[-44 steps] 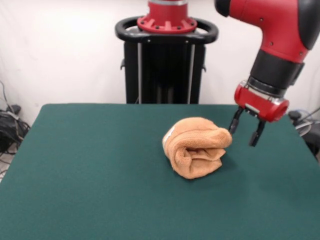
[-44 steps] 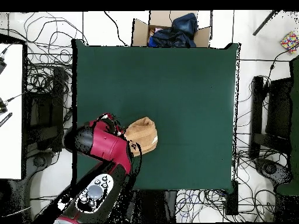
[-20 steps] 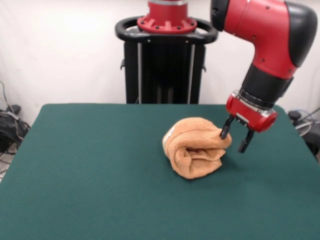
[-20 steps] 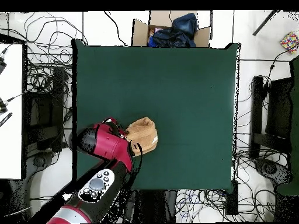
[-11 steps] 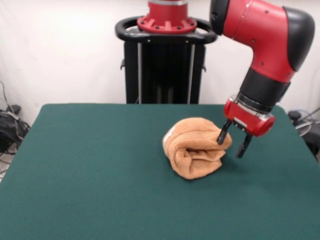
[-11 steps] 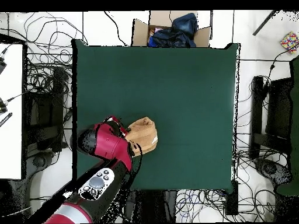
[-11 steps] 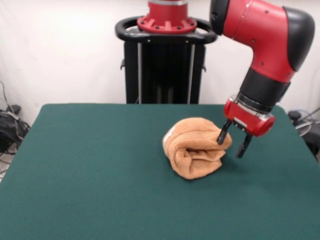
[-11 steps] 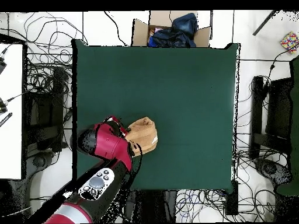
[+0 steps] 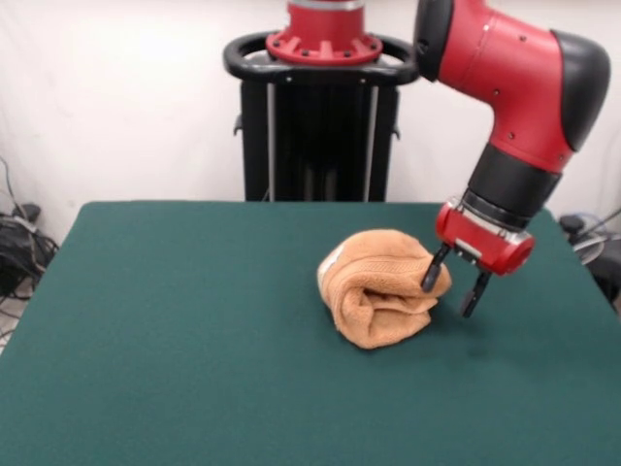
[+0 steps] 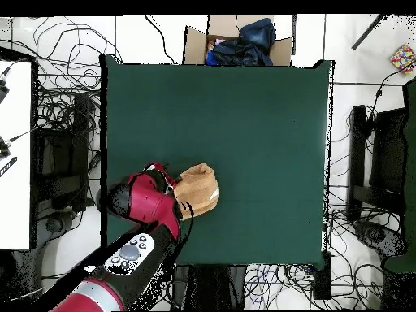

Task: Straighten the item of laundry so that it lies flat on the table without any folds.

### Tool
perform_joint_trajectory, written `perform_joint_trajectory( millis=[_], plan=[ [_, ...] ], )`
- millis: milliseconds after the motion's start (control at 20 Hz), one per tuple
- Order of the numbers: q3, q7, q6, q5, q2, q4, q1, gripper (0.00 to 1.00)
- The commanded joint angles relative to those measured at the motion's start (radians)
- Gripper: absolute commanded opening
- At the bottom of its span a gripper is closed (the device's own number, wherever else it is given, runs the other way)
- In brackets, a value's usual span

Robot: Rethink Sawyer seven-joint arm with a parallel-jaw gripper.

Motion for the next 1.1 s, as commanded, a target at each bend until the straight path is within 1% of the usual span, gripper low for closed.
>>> perform_joint_trajectory(
  millis=[50, 350, 500, 550, 700, 850, 1100],
  plan=[
    [0.108, 0.242, -0.022, 0.064, 0.030, -0.026, 0.011, 1.00],
    [0.076, 0.200, 0.011, 0.036, 0.036, -0.046, 0.021, 1.00],
    [-0.016, 0.152, 0.056, 0.002, 0.059, -0.091, 0.060, 1.00],
    [-0.028, 0.142, 0.059, -0.006, 0.059, -0.098, 0.063, 1.00],
    [-0.018, 0.136, 0.049, -0.012, 0.052, -0.093, 0.056, 1.00],
    [-0.047, 0.115, 0.037, -0.027, 0.063, -0.108, 0.068, 1.00],
    [-0.010, 0.087, 0.016, -0.060, 0.058, -0.111, 0.039, 1.00]
  ],
)
